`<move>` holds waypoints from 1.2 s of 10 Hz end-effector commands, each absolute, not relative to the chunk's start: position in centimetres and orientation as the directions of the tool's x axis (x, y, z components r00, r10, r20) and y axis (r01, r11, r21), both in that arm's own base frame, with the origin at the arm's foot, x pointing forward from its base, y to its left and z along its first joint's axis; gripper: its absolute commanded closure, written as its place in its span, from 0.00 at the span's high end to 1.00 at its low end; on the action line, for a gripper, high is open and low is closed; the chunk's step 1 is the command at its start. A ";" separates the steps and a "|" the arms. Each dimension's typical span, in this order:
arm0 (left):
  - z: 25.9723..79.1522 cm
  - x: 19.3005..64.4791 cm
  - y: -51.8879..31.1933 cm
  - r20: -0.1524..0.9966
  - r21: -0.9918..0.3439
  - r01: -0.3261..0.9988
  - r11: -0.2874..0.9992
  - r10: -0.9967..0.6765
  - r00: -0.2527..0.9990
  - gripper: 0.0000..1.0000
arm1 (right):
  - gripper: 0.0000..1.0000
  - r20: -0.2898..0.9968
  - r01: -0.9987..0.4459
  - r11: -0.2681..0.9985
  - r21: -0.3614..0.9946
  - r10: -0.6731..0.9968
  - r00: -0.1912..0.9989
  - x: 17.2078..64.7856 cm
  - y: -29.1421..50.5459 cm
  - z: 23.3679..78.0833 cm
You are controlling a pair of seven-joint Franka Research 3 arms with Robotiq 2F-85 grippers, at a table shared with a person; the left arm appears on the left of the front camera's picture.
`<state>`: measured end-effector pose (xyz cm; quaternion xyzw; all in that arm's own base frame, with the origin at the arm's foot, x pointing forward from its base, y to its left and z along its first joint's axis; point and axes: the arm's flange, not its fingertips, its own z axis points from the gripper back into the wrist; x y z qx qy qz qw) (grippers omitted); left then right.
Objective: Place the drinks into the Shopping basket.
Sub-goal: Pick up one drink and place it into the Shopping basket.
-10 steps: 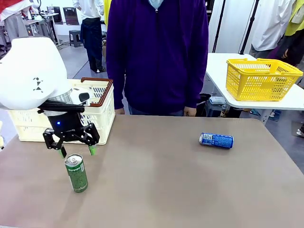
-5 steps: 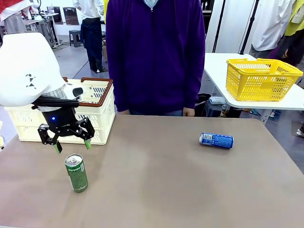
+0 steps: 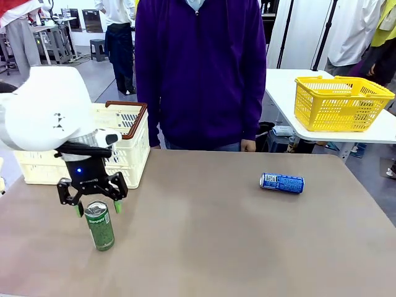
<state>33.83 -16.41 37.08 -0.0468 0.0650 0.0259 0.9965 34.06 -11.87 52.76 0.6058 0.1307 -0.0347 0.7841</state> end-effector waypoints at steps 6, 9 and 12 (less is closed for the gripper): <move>32.3 26.3 -14.5 -0.143 -0.005 -0.037 0.999 0.036 0.989 1.00 | 0.82 -0.254 0.216 0.272 0.938 0.113 0.961 33.9 -12.2 53.1; 31.9 26.6 -14.3 -0.151 -0.012 -0.055 0.998 0.052 0.987 0.68 | 0.82 -0.254 0.216 0.272 0.938 0.113 0.961 33.9 -12.2 53.1; 32.1 26.5 -14.1 -0.123 -0.007 -0.053 0.999 0.052 0.991 0.00 | 0.82 -0.254 0.216 0.272 0.938 0.113 0.961 33.9 -12.2 53.1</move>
